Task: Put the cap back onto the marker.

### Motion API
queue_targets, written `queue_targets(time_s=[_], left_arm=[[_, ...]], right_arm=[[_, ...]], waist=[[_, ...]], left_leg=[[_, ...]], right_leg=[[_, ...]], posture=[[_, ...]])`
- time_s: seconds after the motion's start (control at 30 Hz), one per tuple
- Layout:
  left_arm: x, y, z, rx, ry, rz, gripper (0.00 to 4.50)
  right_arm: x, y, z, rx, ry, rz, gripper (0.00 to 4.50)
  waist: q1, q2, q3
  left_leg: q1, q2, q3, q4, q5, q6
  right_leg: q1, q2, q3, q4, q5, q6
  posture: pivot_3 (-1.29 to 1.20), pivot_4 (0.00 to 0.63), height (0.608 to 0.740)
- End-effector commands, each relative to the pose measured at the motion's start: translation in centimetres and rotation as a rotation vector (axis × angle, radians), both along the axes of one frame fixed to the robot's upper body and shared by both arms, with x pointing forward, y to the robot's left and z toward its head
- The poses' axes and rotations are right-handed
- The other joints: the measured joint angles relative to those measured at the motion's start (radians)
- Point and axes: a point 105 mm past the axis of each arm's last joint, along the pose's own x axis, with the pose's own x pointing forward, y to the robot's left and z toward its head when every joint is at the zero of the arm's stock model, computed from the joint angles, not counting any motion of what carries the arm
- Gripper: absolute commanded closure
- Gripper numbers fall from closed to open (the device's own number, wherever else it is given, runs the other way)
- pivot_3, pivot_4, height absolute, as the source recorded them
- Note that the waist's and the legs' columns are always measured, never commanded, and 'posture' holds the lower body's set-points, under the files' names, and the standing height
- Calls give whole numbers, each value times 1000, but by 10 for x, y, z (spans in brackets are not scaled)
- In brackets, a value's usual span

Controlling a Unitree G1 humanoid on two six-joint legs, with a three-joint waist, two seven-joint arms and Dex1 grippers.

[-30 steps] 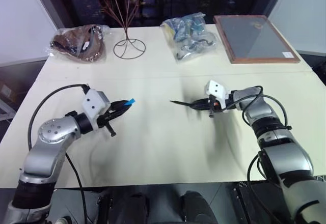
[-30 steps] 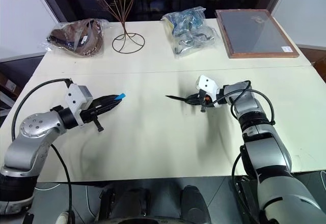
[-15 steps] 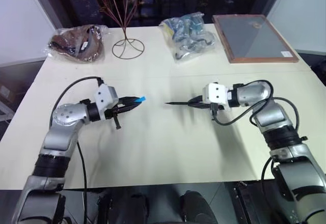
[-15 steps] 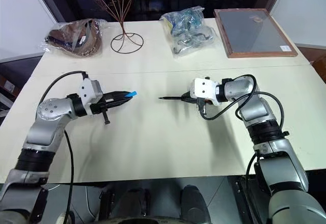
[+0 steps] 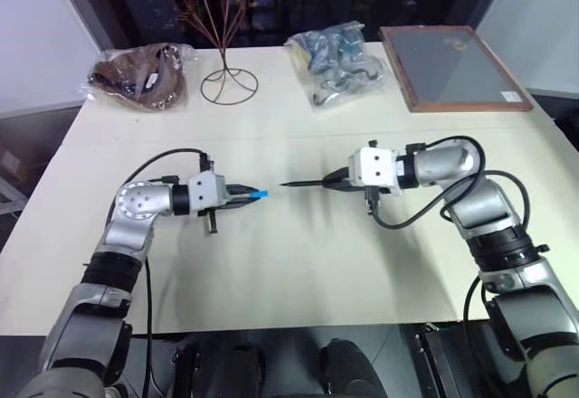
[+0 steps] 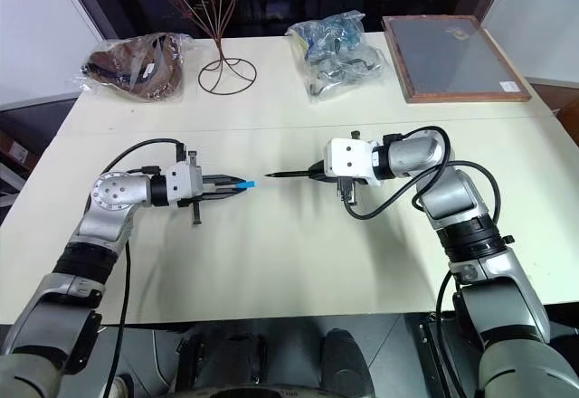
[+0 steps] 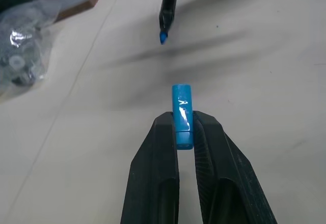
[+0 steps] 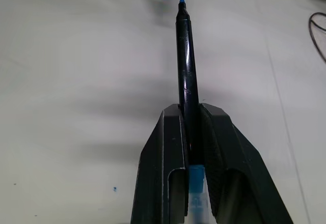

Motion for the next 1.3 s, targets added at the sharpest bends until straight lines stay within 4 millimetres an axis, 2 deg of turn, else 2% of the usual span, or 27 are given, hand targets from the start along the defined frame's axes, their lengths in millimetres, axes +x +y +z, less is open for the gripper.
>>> queue_targets(time_s=[0.03, 0.4, 1.3], left_arm=[[2, -2, 11, -12, -59, -4, 4500], [1, -3, 15, -36, -69, 9, 4500], [-10, -6, 14, -45, -46, -22, 4500]], right_arm=[[-5, 8, 10, 12, -43, 33, 4476], [-5, 15, 8, 9, -40, 53, 4476], [-5, 15, 6, 2, -34, 57, 4476]], waist=[[0, 0, 0], [0, 0, 0], [0, 0, 0]], left_leg=[[0, 0, 0, 0, 0, 0], [0, 0, -1, 0, 0, 0], [0, 0, -1, 0, 0, 0]], right_leg=[[0, 0, 0, 0, 0, 0], [0, 0, 0, 0, 0, 0], [0, 0, 0, 0, 0, 0]], posture=[[0, 150, 740], [0, 150, 740], [0, 150, 740]])
